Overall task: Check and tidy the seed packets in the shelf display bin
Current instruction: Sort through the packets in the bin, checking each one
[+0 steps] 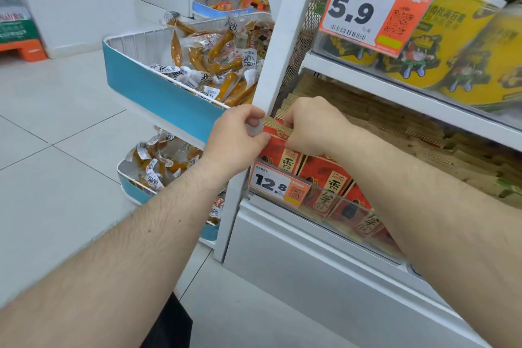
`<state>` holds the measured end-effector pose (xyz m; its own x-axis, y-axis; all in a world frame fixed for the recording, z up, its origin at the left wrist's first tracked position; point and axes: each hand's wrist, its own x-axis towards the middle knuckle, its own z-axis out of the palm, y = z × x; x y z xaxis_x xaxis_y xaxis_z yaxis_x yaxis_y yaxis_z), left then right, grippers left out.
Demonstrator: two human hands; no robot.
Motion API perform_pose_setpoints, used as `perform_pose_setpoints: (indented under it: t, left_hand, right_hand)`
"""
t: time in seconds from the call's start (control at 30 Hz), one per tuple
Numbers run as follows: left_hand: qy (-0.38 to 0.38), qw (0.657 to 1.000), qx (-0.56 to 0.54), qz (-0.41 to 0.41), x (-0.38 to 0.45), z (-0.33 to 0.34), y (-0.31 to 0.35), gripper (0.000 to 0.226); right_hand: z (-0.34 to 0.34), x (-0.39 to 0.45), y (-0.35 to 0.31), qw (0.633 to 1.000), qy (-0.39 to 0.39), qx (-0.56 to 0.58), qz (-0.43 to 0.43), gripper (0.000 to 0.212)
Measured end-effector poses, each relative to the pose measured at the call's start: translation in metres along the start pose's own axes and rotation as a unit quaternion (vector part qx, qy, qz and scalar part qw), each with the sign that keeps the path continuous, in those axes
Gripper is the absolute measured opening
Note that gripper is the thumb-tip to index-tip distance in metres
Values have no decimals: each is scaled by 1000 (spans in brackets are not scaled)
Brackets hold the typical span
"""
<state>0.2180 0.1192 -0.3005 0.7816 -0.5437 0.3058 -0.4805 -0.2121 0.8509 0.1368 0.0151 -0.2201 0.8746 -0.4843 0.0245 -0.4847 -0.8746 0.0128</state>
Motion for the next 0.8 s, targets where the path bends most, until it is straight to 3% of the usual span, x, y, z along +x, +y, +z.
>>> perform_pose_setpoints:
  t: [0.17, 0.3, 0.5, 0.67, 0.8]
  left_hand:
    - [-5, 1000, 28, 11, -3, 2, 2, 35]
    - [9, 998, 47, 30, -5, -1, 7, 39]
    - [40, 992, 82, 90, -7, -2, 19, 36]
    - [60, 971, 125, 197, -11, 14, 39, 26]
    - [22, 956, 165, 243, -13, 37, 49, 33]
  right_hand:
    - [3, -4, -4, 1000, 6, -11, 8, 4]
    - [8, -18, 2, 999, 40, -20, -9, 26]
    - [24, -77, 42, 985, 172, 18, -6, 49]
    - [29, -92, 63, 990, 136, -5, 36, 83]
    - [26, -71, 78, 994, 91, -16, 53, 109]
